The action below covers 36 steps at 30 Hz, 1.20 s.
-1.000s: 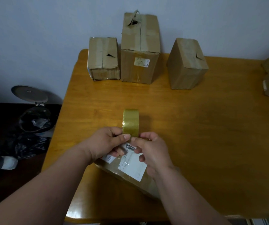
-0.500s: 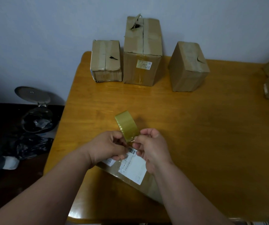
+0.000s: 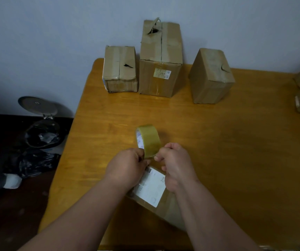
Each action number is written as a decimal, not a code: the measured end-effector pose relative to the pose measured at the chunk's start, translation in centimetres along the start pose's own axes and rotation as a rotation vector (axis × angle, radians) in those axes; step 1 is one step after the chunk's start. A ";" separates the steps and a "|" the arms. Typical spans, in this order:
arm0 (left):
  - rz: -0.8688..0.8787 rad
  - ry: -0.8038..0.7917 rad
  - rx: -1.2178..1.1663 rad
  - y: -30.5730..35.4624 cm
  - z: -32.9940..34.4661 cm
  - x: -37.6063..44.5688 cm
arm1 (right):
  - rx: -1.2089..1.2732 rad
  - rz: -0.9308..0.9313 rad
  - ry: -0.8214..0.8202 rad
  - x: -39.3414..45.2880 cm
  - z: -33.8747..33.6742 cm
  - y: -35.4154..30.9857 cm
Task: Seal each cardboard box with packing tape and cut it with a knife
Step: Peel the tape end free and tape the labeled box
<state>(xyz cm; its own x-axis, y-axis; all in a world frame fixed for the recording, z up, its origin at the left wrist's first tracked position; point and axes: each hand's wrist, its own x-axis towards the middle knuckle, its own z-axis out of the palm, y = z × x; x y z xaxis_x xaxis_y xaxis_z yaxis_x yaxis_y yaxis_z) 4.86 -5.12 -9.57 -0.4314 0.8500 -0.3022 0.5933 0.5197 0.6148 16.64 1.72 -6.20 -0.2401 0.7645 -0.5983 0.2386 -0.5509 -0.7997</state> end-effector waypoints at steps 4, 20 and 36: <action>-0.033 0.045 -0.037 -0.4 -0.1 0.2 | -0.039 -0.063 -0.064 -0.4 -0.2 -1.2; -0.263 -0.230 -0.730 1.5 -3.1 -0.7 | 0.042 -0.099 0.045 5.0 -3.3 -1.3; -0.011 -0.038 0.078 1.6 -1.0 0.2 | -0.401 0.185 0.232 11.0 -9.9 4.0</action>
<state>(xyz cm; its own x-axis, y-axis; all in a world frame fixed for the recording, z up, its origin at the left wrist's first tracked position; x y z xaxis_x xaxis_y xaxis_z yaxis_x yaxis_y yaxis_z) 5.09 -4.24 -7.95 -0.4129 0.8462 -0.3369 0.6403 0.5327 0.5534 24.28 11.31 -15.47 0.0458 0.7455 -0.6649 0.6114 -0.5473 -0.5716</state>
